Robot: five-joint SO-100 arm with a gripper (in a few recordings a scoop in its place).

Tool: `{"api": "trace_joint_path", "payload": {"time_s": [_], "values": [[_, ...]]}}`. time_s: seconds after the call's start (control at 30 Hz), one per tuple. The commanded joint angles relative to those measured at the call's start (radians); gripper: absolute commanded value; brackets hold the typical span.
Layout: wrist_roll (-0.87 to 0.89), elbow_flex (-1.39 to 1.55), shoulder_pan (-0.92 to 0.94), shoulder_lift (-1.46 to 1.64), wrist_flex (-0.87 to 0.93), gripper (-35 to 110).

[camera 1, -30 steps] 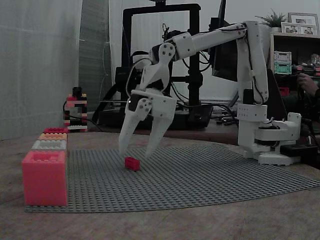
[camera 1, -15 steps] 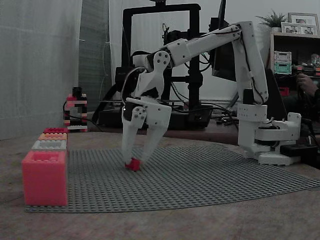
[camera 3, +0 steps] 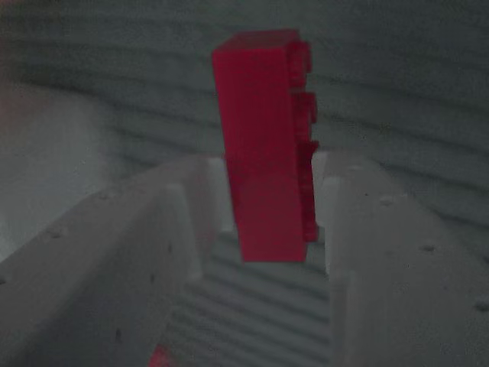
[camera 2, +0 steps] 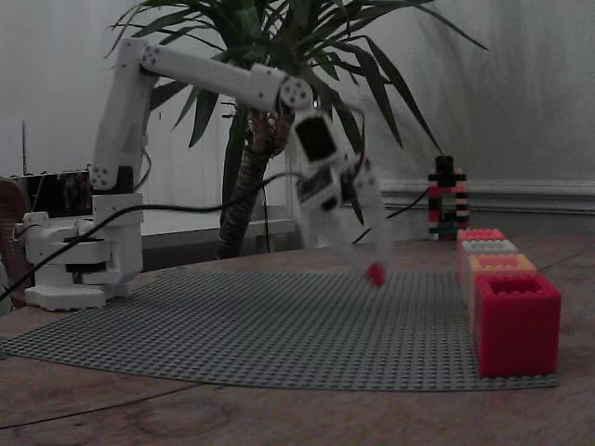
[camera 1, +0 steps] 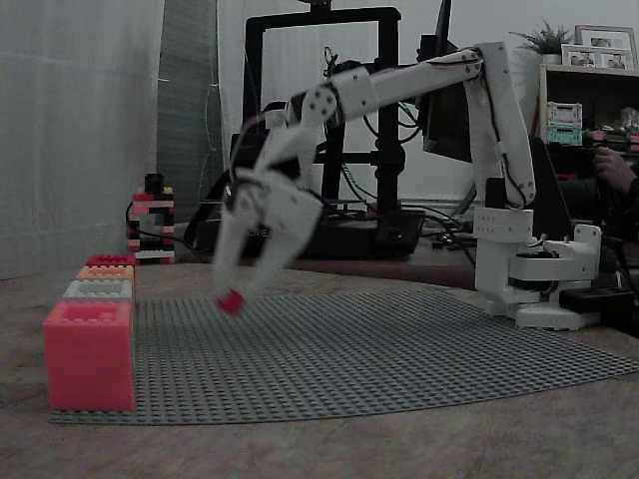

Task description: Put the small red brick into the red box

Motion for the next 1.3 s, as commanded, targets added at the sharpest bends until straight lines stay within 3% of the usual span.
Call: {"api": "trace_joint_path", "payload": {"time_s": [0.0, 0.23, 0.53, 1.27], "values": [[0.041, -0.183, 0.077, 0.112, -0.011, 0], [0.083, -0.236, 0.261, 0.006, -0.272, 0], [0.031, -0.215, 0.351, -0.172, -0.626, 0], [0.023, -0.204, 0.396, -0.290, -0.848, 0]]}}
